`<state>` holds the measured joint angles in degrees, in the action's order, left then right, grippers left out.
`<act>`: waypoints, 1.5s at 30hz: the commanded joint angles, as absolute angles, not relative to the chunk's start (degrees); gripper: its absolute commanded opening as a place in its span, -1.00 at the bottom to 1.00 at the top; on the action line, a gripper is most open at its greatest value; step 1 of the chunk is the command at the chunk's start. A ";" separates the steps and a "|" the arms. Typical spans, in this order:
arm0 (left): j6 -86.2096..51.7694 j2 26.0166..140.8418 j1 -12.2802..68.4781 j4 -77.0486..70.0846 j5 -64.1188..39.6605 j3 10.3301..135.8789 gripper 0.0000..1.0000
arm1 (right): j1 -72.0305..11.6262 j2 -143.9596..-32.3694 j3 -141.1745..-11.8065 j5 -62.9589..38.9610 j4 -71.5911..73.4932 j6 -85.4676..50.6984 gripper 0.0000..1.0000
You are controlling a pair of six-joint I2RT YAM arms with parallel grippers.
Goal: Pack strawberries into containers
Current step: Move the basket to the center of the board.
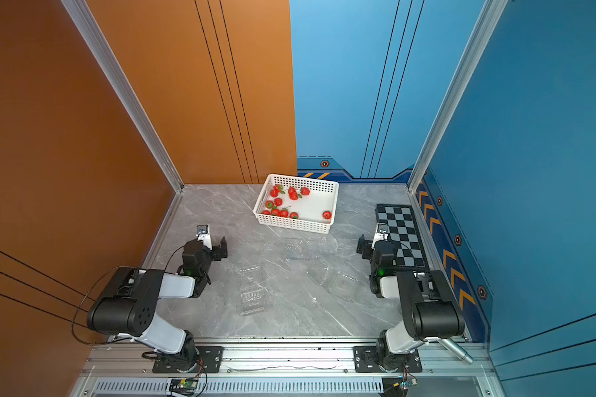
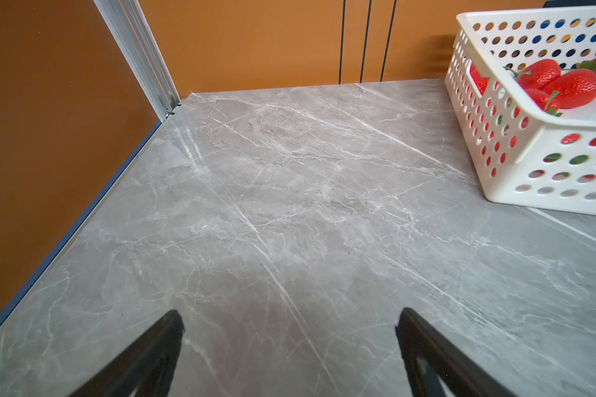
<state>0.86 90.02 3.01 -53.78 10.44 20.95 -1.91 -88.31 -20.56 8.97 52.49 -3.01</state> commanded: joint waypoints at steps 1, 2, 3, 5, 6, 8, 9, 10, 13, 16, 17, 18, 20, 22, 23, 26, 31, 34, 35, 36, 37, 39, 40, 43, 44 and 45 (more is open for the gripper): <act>1.08 89.68 2.82 -53.51 10.46 21.49 0.97 | -1.93 -88.51 -21.53 8.40 51.60 -3.34 1.00; 1.05 89.68 2.81 -53.53 10.37 21.45 0.97 | -1.93 -88.51 -21.54 8.40 51.60 -3.34 1.00; 1.05 89.69 2.73 -53.50 10.34 21.52 0.97 | -1.93 -88.52 -21.58 8.43 51.59 -3.27 1.00; 1.05 89.69 2.68 -53.56 10.34 21.50 0.97 | -1.93 -88.56 -21.53 8.43 51.60 -3.32 1.00; 1.03 89.66 2.72 -53.57 10.28 21.53 0.97 | -1.93 -88.51 -21.56 8.43 51.59 -3.32 1.00; 1.04 89.73 2.64 -53.44 9.95 21.57 0.97 | -1.93 -88.51 -21.58 8.43 51.60 -3.34 1.00; 1.05 89.73 2.55 -53.44 9.84 21.60 0.97 | -1.98 -88.49 -21.53 8.38 51.60 -3.34 1.00; 1.01 89.72 2.54 -53.47 9.84 21.54 0.97 | -1.93 -88.53 -21.53 8.42 51.59 -3.32 1.00; 0.71 89.82 2.01 -53.42 8.91 21.73 0.97 | -1.93 -88.50 -21.55 8.44 51.62 -3.34 1.00; 0.44 89.81 1.76 -53.40 8.50 21.69 0.97 | -1.93 -88.51 -21.53 8.30 51.60 -3.34 1.00; 0.46 89.74 1.78 -53.39 8.51 21.66 0.97 | -1.89 -88.52 -21.54 8.34 51.59 -3.33 1.00; 0.36 89.78 1.71 -53.48 8.37 21.63 0.97 | -1.85 -88.51 -21.55 8.34 51.64 -3.32 1.00; 0.45 89.80 1.68 -53.39 8.43 21.69 0.97 | -1.85 -88.54 -21.53 8.34 51.59 -3.26 1.00; 1.17 89.88 2.05 -53.35 7.98 21.72 0.97 | -1.87 -88.53 -21.55 8.34 51.59 -3.34 1.00; 1.27 89.82 2.15 -53.39 7.90 21.74 0.97 | -1.85 -88.51 -21.55 8.30 51.65 -3.30 1.00; 1.32 89.89 2.13 -53.35 7.91 21.72 0.97 | -1.87 -88.51 -21.53 8.34 51.61 -3.33 1.00; 2.12 89.48 2.50 -53.29 7.11 21.63 0.97 | -1.85 -88.51 -21.53 8.30 51.67 -3.31 1.00; 3.50 87.31 3.89 -51.50 7.98 21.59 0.97 | -1.85 -88.31 -21.51 8.50 51.52 -3.42 1.00; 3.19 86.86 3.95 -51.12 8.68 21.58 0.97 | -1.90 -87.72 -21.85 8.63 50.40 -3.51 1.00; 3.38 86.48 4.28 -50.65 9.99 21.80 0.97 | -1.85 -87.11 -22.16 8.67 49.40 -3.60 1.00; 3.81 85.55 5.06 -48.68 11.83 22.48 0.97 | -1.91 -86.27 -22.55 8.64 47.99 -3.60 1.00; 5.27 83.62 6.99 -43.92 14.35 24.35 0.97 | -1.93 -84.20 -23.53 8.87 44.75 -3.54 1.00; 6.05 82.74 8.08 -41.30 16.01 25.46 0.97 | -2.02 -83.12 -24.38 8.91 41.95 -3.52 1.00; 8.26 81.13 10.94 -36.79 20.49 28.12 0.97 | -2.35 -79.58 -26.77 8.24 34.84 -3.25 1.00; 8.83 80.76 12.07 -35.67 22.18 28.81 0.97 | -2.52 -78.56 -27.62 8.09 32.35 -3.17 1.00; 8.91 80.24 13.14 -33.20 23.99 30.28 0.97 | -2.63 -77.40 -28.43 7.79 30.37 -3.16 1.00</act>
<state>6.15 81.82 11.11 -40.58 17.37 27.59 -2.07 -80.40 -25.71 8.93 39.29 -3.01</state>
